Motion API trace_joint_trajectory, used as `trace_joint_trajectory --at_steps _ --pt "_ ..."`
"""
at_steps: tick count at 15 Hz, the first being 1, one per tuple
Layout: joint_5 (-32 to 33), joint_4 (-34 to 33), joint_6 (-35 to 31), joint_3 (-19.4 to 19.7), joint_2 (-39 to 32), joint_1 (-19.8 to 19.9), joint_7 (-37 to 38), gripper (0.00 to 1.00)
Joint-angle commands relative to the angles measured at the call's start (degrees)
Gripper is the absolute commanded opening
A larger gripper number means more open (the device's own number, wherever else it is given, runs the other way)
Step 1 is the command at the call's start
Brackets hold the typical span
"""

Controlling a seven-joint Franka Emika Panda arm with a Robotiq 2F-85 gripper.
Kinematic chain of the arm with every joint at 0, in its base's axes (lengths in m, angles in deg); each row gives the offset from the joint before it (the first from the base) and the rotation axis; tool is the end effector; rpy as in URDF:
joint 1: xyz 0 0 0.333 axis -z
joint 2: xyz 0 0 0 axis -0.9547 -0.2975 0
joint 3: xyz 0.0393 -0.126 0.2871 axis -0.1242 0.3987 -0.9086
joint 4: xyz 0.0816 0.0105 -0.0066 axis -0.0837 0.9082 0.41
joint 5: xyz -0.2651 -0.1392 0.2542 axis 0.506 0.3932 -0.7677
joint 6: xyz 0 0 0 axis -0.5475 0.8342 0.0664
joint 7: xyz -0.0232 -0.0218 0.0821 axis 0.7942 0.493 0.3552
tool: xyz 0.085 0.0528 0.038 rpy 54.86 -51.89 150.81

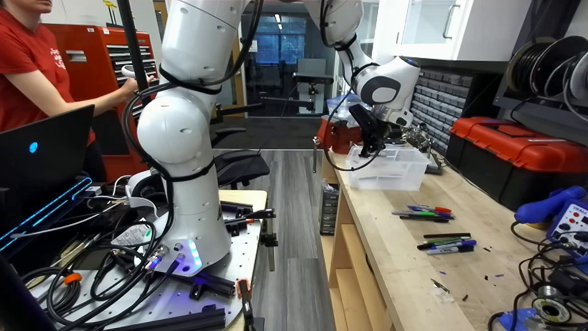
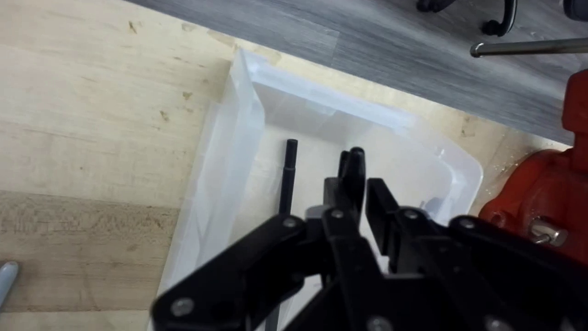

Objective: Get the middle pen on the table and put it in the colourless box

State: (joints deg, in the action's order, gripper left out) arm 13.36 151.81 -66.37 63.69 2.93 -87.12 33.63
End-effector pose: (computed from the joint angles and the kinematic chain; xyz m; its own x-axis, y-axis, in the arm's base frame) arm 0.5334 0.3010 0.2814 0.9577 0.2879 0.0011 0.2713 -0.9013 -0.3377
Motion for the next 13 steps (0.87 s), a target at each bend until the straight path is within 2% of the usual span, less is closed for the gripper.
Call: trace_joint_trajectory --at_steps 1,7,9,10,11,13 --pt "1.81 -0.30 -2.56 -0.07 0.75 -0.17 1.70 0.50" --pt "-0.16 -0.74 -1.57 -0.48 4.93 2.29 -0.41 0.88" --pt "-0.72 -0.94 -1.16 -0.36 6.17 3.04 -0.58 0.98" --pt "-0.17 -0.94 -0.89 0.07 6.88 3.10 0.25 0.99" --pt "0.52 -2.14 -2.04 -0.12 4.07 2.37 0.07 0.88" --pt "0.48 -2.14 -1.89 0.05 5.06 2.79 0.04 0.99"
